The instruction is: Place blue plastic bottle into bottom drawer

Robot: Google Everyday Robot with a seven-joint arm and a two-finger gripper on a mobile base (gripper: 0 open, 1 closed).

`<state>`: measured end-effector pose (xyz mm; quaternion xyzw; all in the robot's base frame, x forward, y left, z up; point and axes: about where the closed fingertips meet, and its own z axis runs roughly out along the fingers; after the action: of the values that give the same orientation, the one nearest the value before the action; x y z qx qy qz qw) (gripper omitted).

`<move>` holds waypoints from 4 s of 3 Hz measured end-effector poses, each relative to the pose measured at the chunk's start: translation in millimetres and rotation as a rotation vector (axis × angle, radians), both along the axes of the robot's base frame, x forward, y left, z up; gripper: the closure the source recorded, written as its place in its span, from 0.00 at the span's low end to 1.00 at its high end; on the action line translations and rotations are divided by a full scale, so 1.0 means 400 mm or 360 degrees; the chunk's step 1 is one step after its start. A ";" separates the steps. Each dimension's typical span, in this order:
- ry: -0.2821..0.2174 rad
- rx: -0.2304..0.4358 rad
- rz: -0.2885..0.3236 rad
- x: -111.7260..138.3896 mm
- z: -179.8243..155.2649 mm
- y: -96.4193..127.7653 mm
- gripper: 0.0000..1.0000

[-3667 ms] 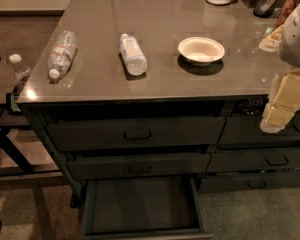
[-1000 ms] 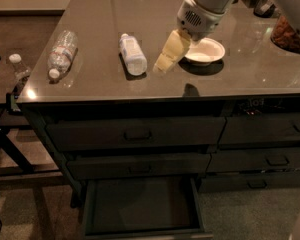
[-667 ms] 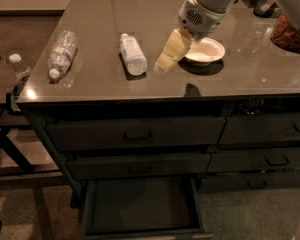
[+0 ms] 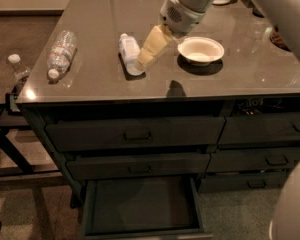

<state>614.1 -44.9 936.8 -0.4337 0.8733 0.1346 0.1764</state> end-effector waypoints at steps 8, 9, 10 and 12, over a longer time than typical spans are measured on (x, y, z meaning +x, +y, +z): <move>0.0142 0.0146 -0.0364 0.289 -0.079 0.120 0.00; 0.0173 0.0107 -0.0361 0.305 -0.114 0.161 0.00; 0.0196 0.0070 -0.0357 0.316 -0.146 0.189 0.00; 0.0242 0.0028 -0.0338 0.323 -0.196 0.223 0.00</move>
Offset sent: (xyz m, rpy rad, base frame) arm 0.0761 0.0790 0.0004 -0.0148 0.0788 -0.1377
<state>743.5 44.2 858.4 -0.3256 0.9240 0.1555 0.1267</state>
